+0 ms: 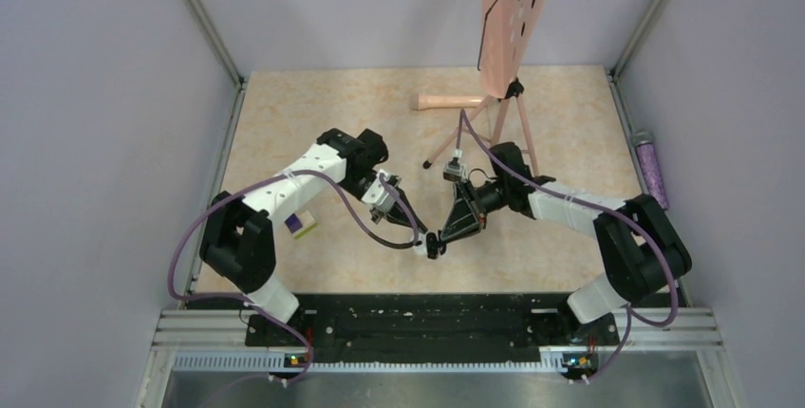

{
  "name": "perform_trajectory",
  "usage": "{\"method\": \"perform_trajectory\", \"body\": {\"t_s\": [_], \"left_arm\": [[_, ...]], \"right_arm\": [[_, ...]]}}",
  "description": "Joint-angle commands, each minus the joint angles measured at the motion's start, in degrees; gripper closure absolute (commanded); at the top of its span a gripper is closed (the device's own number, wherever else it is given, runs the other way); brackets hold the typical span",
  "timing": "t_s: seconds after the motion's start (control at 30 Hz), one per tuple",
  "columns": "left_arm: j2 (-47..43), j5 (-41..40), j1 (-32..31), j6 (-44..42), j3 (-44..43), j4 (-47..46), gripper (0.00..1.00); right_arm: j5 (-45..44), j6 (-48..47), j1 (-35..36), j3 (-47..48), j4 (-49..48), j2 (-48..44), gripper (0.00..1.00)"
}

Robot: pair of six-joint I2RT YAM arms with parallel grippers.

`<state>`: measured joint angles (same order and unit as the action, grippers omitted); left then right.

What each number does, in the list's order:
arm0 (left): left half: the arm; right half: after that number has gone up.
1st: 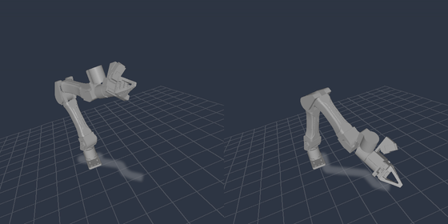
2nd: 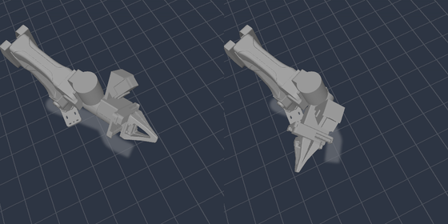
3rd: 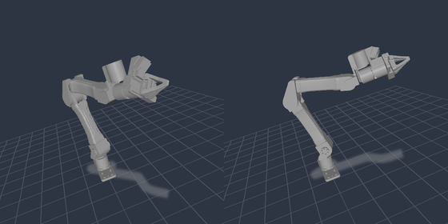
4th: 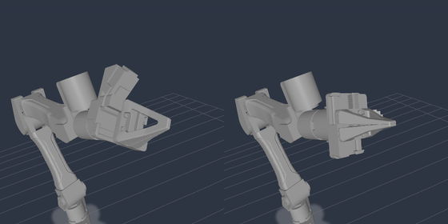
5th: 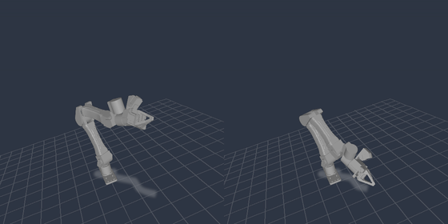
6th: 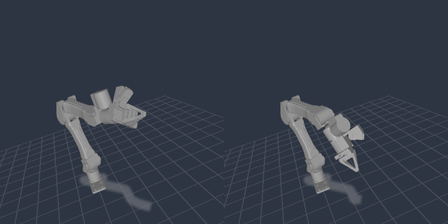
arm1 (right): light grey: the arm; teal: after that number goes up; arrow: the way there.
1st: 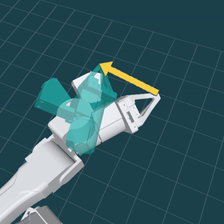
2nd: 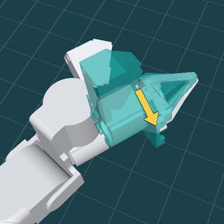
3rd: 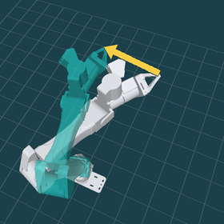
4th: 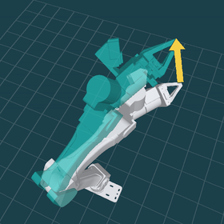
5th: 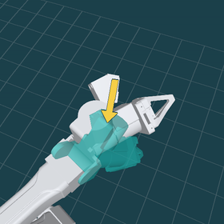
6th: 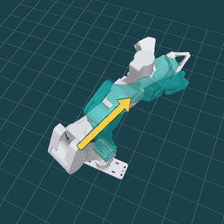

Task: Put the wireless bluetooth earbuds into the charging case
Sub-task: Adjust the left earbud in the left side groove of the charging case.

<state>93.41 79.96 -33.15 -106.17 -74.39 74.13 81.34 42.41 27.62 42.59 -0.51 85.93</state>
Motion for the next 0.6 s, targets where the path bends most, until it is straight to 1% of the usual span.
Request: {"method": "perform_trajectory", "body": {"t_s": [0.0, 0.13, 0.2, 0.23, 0.37, 0.43, 0.53, 0.57], "left_arm": [[0.0, 1.8, 1.2, -0.5, -0.5, -0.2, 1.0], [-0.7, 1.5, 1.7, -0.8, -0.3, 0.4, 1.0], [-1.6, 1.7, 2.3, -0.7, -0.5, 0.6, 1.0], [-2.4, 1.9, 2.5, -0.5, -0.4, 0.6, 1.0], [-5.7, 3.3, 3.6, 3.0, 0.3, -0.3, 1.0], [-7.4, 4.3, 4.1, 3.9, 1.1, 0.4, 1.0], [-8.5, 8.9, 5.2, -3.4, 2.5, 7.3, 1.0], [-8.0, 11.6, 6.0, -10.2, 2.6, 13.1, 1.0]], "right_arm": [[1.0, -2.7, -0.5, 4.6, 0.4, 2.1, 1.0], [-0.5, -1.8, -0.8, 5.8, 0.2, 4.0, 1.0], [-2.5, 1.8, -1.3, 5.7, -3.5, 4.6, 1.0], [-3.7, 5.4, -1.4, 4.9, -5.7, 4.7, 1.0], [-8.7, 26.4, -1.7, -0.5, -32.9, 4.7, 1.0], [-11.2, 34.6, -1.7, -2.9, -42.6, 5.1, 1.0], [-14.9, 42.9, -1.7, -5.7, -52.1, 5.5, 1.0], [-16.0, 44.5, -1.6, -6.6, -54.2, 5.5, 1.0]]}}
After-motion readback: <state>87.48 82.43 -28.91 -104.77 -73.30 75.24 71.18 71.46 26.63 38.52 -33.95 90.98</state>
